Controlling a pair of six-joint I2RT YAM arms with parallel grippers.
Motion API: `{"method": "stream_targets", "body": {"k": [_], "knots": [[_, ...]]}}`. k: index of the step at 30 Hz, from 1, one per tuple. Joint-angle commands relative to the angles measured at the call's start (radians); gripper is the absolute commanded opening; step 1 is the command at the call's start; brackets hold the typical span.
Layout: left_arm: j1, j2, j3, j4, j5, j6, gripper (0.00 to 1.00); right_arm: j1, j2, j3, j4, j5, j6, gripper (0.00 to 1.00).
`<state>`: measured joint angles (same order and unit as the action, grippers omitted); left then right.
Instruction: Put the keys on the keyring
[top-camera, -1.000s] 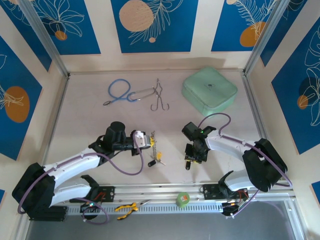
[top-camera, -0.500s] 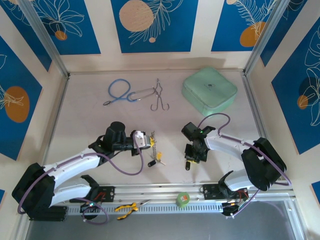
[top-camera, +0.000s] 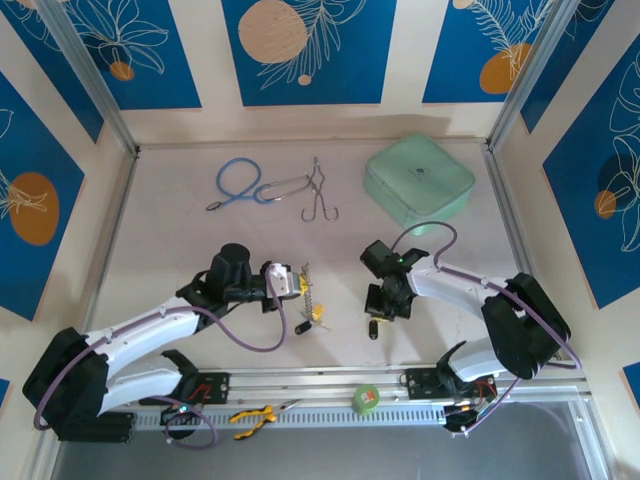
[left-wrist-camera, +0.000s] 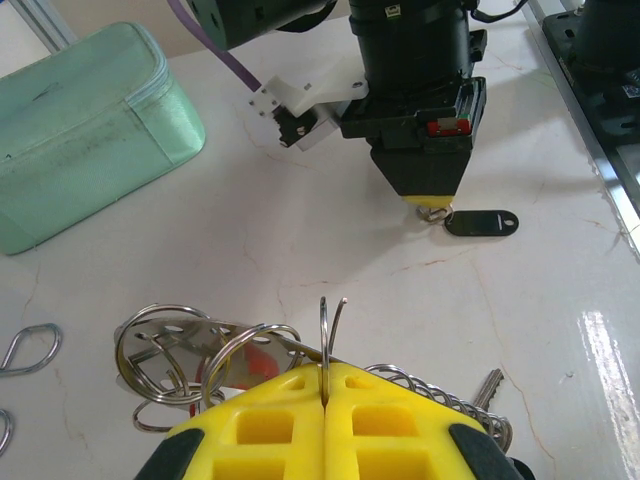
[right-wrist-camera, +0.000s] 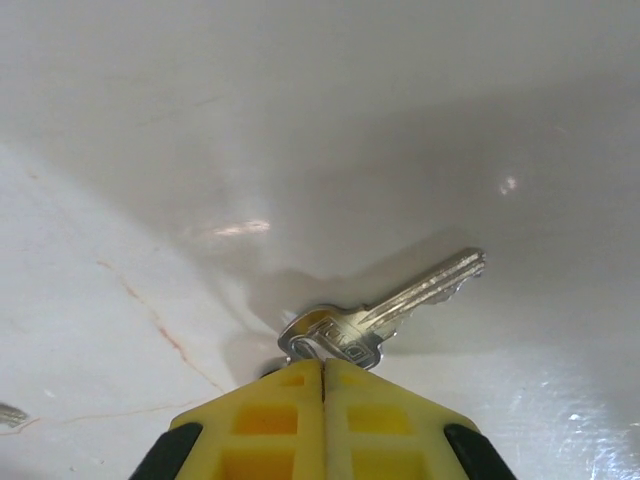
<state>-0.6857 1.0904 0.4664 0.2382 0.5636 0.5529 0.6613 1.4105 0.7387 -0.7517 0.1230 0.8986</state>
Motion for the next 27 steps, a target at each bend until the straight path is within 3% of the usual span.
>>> {"method": "stream_targets", "body": {"k": [1,11,14,19,27], "knots": [[-0.01,-0.019,0.008,-0.004,0.005,0.02,0.0,0.011,0.015,0.034,-0.02,-0.026,-0.037,0.0],[-0.01,-0.023,0.008,-0.008,0.005,0.02,0.0,0.018,0.096,0.078,0.008,-0.041,-0.072,0.0],[-0.011,-0.024,0.008,-0.009,0.002,0.022,0.0,0.018,0.109,0.083,0.009,-0.046,-0.076,0.1],[-0.011,-0.02,0.011,-0.009,0.005,0.025,0.0,0.021,0.117,0.089,0.021,-0.06,-0.075,0.18],[-0.011,-0.021,0.011,-0.01,0.007,0.022,0.0,0.022,0.128,0.093,0.036,-0.072,-0.07,0.17]]}}
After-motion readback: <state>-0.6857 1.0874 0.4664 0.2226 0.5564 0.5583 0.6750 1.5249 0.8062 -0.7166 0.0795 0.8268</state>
